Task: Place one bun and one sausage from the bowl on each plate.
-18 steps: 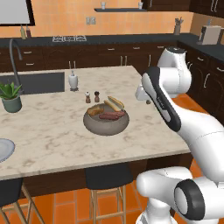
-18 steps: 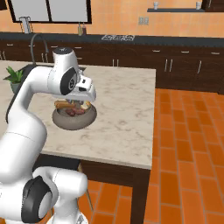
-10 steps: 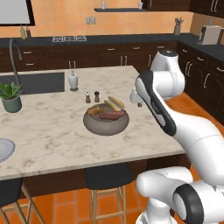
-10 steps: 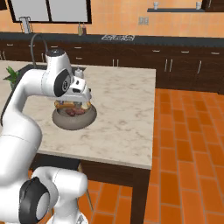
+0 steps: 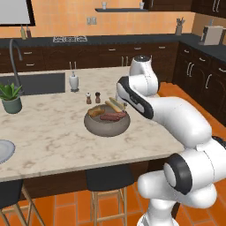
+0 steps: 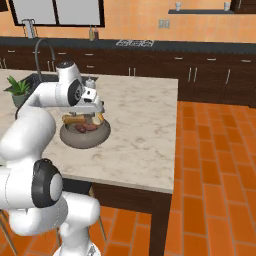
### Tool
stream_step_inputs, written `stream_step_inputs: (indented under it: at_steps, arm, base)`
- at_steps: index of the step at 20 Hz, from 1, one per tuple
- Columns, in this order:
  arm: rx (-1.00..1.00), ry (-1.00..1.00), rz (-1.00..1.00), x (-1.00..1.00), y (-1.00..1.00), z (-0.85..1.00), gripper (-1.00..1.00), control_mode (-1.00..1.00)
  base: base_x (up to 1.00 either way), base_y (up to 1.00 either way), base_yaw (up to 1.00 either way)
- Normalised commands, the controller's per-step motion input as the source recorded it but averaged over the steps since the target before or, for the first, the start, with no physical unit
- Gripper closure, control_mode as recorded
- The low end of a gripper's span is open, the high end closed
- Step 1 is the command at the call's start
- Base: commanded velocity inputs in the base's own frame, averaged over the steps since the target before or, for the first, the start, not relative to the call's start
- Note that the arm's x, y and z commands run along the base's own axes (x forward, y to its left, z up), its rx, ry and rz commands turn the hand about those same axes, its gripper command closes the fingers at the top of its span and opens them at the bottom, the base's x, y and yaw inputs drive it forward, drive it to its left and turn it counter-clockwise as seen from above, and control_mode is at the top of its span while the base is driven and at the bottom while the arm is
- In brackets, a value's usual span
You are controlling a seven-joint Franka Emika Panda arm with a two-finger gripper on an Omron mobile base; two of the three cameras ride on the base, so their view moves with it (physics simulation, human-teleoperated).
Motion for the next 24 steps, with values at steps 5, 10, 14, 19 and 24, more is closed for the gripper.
stream_step_inputs:
  at_steps: [5,10,14,19,24]
  arm:
    - [-0.05,0.0,0.0,0.96,0.1,-0.51,-1.0,-1.0]
    - [-0.01,0.0,0.0,0.79,0.0,-0.46,-1.0,-1.0]
    - [0.0,0.0,0.02,0.65,0.0,-0.38,-1.0,-1.0]
    - [0.0,0.02,0.02,0.51,0.1,-0.28,-1.0,-1.0]
    - [0.0,0.04,0.01,0.57,0.18,-0.32,-1.0,-1.0]
  base:
    - [0.0,0.0,0.0]
    - [0.0,0.0,0.0]
    - [0.0,0.0,0.0]
    - [0.0,0.0,0.0]
    - [0.0,0.0,0.0]
